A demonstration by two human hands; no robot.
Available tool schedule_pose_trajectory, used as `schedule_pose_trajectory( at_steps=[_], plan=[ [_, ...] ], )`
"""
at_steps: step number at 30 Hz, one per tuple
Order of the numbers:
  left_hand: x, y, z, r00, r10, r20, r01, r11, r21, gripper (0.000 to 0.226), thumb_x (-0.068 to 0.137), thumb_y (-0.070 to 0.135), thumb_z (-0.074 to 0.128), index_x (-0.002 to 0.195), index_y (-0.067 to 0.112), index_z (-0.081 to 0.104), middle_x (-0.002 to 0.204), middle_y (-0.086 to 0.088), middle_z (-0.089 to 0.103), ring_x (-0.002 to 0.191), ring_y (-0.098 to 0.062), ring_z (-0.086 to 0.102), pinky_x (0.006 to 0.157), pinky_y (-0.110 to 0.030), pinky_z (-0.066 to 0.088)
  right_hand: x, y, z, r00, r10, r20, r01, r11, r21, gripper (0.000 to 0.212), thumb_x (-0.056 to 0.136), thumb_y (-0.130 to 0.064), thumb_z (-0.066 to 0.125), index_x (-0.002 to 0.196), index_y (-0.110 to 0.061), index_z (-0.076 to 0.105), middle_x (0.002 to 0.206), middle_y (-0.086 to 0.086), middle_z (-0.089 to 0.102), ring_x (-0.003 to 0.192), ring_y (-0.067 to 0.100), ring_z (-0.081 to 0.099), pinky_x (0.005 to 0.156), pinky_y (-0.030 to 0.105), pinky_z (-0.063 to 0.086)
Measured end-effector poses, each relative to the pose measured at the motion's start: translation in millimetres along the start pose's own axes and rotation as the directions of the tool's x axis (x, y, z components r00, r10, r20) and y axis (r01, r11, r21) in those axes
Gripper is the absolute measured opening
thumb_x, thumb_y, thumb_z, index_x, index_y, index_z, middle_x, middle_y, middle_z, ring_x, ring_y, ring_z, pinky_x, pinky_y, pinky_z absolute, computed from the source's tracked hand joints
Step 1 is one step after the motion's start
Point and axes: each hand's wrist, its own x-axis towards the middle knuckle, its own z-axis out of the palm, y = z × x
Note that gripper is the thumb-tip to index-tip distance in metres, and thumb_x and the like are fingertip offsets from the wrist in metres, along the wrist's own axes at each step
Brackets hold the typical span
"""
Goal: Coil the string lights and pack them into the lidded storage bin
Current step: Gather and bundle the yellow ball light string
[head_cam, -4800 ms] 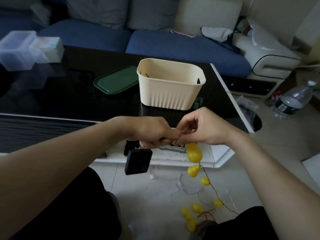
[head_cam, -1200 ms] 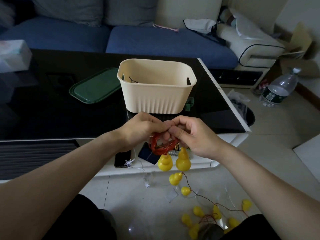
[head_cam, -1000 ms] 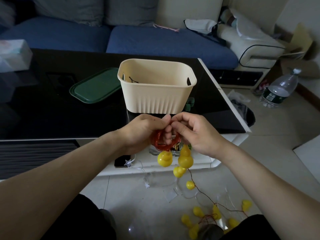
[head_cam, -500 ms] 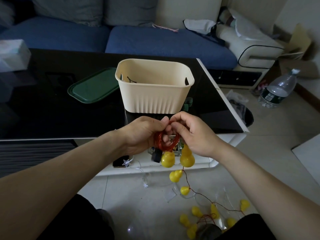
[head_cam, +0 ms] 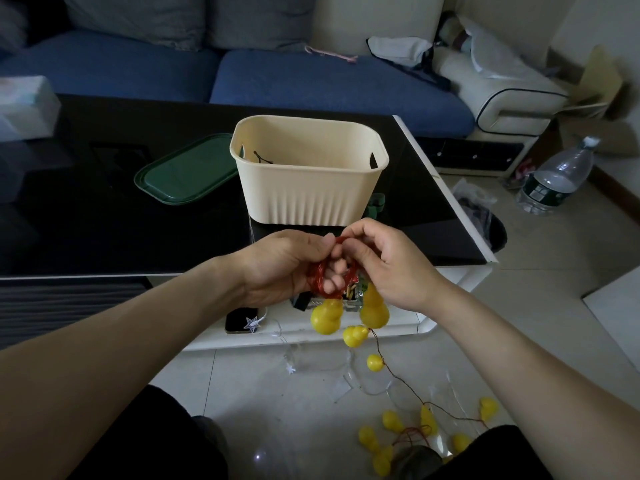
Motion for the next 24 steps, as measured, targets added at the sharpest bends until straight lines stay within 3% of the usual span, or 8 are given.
schedule_pose_trajectory(
  at_steps=[5, 8, 10, 12, 14, 18, 20, 24],
  plan=[
    [-1, 2, 6, 0.999, 0.046, -0.008, -0.045, 0.994, 0.097, 0.031, 0.104, 0.021, 0.034, 0.081, 0.007, 0.049, 0.054, -0.003, 0.05, 0.061, -0.023, 0.064, 0.061, -0.026, 0.052, 0, 1, -2, 1.0, -0.002, -0.007, 0.002, 0.999, 0.043, 0.009, 0.103, -0.018, 0.052, 0.106, -0.019, 0.061, 0.096, -0.001, 0.07, 0.086, 0.006, 0.067, 0.075, 0.02, 0.053],
    [-2, 4, 8, 0.999, 0.036, -0.004, -0.036, 0.999, 0.04, 0.027, 0.099, 0.022, 0.037, 0.077, 0.01, 0.048, 0.046, -0.001, 0.038, 0.049, -0.021, 0.057, 0.058, -0.026, 0.047, -1, -2, -2, 1.0, 0.0, -0.008, 0.0, 0.995, 0.1, 0.009, 0.103, -0.02, 0.053, 0.104, -0.02, 0.062, 0.089, -0.001, 0.068, 0.074, 0.001, 0.063, 0.065, 0.016, 0.048],
    [-3, 6, 11, 1.0, 0.028, -0.014, -0.028, 0.999, -0.029, 0.023, 0.093, 0.024, 0.042, 0.074, 0.012, 0.047, 0.042, 0.002, 0.031, 0.038, -0.016, 0.042, 0.051, -0.024, 0.034, 0, -3, 0, 1.0, -0.005, -0.017, 0.007, 0.989, 0.15, 0.01, 0.103, -0.022, 0.053, 0.102, -0.018, 0.062, 0.08, -0.001, 0.065, 0.062, -0.001, 0.057, 0.058, 0.014, 0.043],
    [-2, 8, 11, 0.999, 0.033, -0.024, -0.035, 0.996, -0.085, 0.022, 0.09, 0.025, 0.043, 0.072, 0.013, 0.045, 0.041, 0.006, 0.027, 0.032, -0.01, 0.027, 0.044, -0.023, 0.019, 1, -3, 2, 0.999, -0.011, -0.032, 0.016, 0.985, 0.174, 0.016, 0.103, -0.024, 0.052, 0.105, -0.012, 0.062, 0.087, 0.017, 0.067, 0.059, 0.005, 0.053, 0.056, 0.022, 0.044],
    [0, 8, 10, 0.999, 0.031, -0.039, -0.035, 0.993, -0.109, 0.024, 0.094, 0.023, 0.041, 0.072, 0.013, 0.045, 0.041, 0.006, 0.027, 0.03, -0.007, 0.022, 0.038, -0.019, 0.017, 1, -3, 4, 0.999, -0.006, -0.05, 0.015, 0.982, 0.187, 0.021, 0.103, -0.024, 0.053, 0.107, -0.006, 0.063, 0.099, 0.023, 0.069, 0.061, 0.012, 0.058, 0.058, 0.028, 0.05],
    [0, 8, 6, 0.999, 0.016, -0.047, -0.022, 0.992, -0.127, 0.022, 0.094, 0.021, 0.04, 0.074, 0.015, 0.046, 0.045, 0.004, 0.037, 0.028, -0.006, 0.024, 0.033, -0.017, 0.022, -1, 1, 1, 0.997, 0.073, -0.02, -0.063, 0.946, 0.317, 0.031, 0.092, -0.031, 0.062, 0.103, -0.002, 0.067, 0.089, 0.01, 0.07, 0.078, 0.013, 0.068, 0.071, 0.026, 0.057],
    [-1, 10, 2, 0.998, 0.014, -0.062, -0.023, 0.99, -0.142, 0.016, 0.089, 0.021, 0.043, 0.075, 0.015, 0.046, 0.047, 0.005, 0.038, 0.028, -0.005, 0.024, 0.034, -0.018, 0.017, -2, 7, -5, 0.996, 0.086, 0.018, -0.088, 0.965, 0.247, 0.032, 0.085, -0.034, 0.069, 0.095, -0.003, 0.069, 0.087, 0.008, 0.07, 0.08, 0.016, 0.066, 0.075, 0.028, 0.055],
    [0, 9, -6, 0.996, -0.021, -0.09, 0.01, 0.992, -0.123, 0.026, 0.098, 0.017, 0.035, 0.075, 0.014, 0.046, 0.045, 0.008, 0.026, 0.03, -0.004, 0.021, 0.038, -0.02, 0.01, -2, 20, -14, 0.957, 0.21, 0.203, -0.255, 0.938, 0.235, 0.013, 0.092, -0.01, 0.068, 0.081, -0.004, 0.064, 0.085, 0.018, 0.073, 0.082, 0.025, 0.07, 0.079, 0.036, 0.055]
  ],
)
